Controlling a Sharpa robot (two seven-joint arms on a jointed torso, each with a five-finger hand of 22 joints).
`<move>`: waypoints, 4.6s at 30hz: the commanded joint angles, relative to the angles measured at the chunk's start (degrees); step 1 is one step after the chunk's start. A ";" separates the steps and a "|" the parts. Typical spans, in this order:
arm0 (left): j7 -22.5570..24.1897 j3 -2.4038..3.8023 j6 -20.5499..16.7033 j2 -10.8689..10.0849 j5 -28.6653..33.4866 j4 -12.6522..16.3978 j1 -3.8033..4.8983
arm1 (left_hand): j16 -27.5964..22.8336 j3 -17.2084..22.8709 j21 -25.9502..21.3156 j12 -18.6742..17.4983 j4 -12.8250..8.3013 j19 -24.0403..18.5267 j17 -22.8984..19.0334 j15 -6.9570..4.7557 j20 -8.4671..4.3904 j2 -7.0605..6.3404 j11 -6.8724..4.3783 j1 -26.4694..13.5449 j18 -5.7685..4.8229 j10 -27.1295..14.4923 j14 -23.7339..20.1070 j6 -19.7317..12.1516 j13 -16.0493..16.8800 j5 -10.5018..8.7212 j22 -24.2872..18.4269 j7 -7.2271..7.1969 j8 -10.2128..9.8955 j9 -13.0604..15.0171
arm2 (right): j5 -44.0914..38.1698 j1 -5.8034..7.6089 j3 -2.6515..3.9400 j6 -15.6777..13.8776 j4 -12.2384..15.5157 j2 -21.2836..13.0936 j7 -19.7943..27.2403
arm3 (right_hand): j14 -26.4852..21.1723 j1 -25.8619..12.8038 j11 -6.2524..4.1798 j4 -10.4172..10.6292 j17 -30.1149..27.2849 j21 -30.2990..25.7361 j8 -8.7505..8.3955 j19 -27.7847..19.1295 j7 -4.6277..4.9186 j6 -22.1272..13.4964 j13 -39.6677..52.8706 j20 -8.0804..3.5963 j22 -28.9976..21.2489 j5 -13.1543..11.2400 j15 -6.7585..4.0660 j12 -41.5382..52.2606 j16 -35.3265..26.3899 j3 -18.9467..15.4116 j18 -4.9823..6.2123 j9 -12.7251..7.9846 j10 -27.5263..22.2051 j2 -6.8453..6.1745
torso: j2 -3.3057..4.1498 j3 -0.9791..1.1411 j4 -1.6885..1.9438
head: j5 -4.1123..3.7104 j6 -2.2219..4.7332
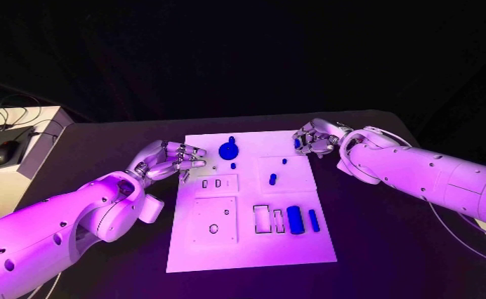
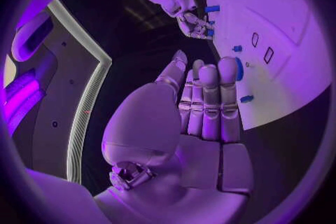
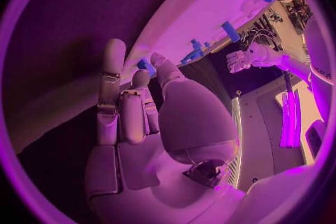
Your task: Assemble the parts on the task board
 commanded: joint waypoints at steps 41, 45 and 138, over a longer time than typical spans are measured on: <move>-0.01 0.03 0.82 -0.03 -0.13 0.05 -0.04 | -0.98 0.28 -1.07 -0.95 0.07 -0.33 -0.28 0.22 -0.06 0.49 0.19 -0.23 1.60 0.29 0.53 0.11 -0.90 -0.08 -0.60 0.01 -0.30 -0.03 | 0.55 0.03 0.03 -0.05 -0.29 0.37 0.21 | 0.50 -1.90 -0.81 -1.15 -0.58 0.58 0.22 2.37 -0.10 4.80 0.70 -0.32 -1.45 -3.63 -0.58 -0.01 -0.37 4.79 0.70 0.04 0.37 4.25 | 0.06 0.07 -0.16 | 0.40 -0.22; -0.03 0.03 0.76 -0.05 -0.12 0.04 -0.04 | -1.00 0.28 -1.09 -0.99 0.07 -0.32 -0.28 0.22 -0.06 0.49 0.19 -0.22 1.60 0.31 0.54 0.11 -0.95 -0.08 -0.60 0.01 -0.30 -0.03 | 0.56 0.03 0.03 -0.34 -0.28 0.38 0.21 | 0.52 -2.16 -0.96 -1.00 -0.57 0.56 0.25 2.38 -0.33 5.38 0.82 -0.50 -1.59 -5.48 -0.70 -0.14 -0.41 6.68 0.48 0.05 0.44 4.21 | 0.04 0.07 -0.13 | 0.40 -0.29; -0.59 0.02 -1.06 0.51 1.16 -1.41 0.06 | -1.16 0.11 -1.38 -1.26 -0.01 -0.16 -0.21 0.20 -0.07 0.46 0.17 -0.25 1.58 0.60 0.62 0.22 -1.57 -0.08 -0.44 -0.05 -0.24 -0.03 | -6.11 -1.31 -1.60 -8.77 28.59 9.46 -36.64 | 0.48 -2.64 -1.05 -2.31 -1.86 0.84 0.24 2.42 -0.28 5.56 1.15 -0.74 -2.31 -5.72 -0.88 -0.01 -1.36 7.48 0.27 0.05 1.48 2.59 | -1.30 -1.32 -0.25 | 6.54 -4.32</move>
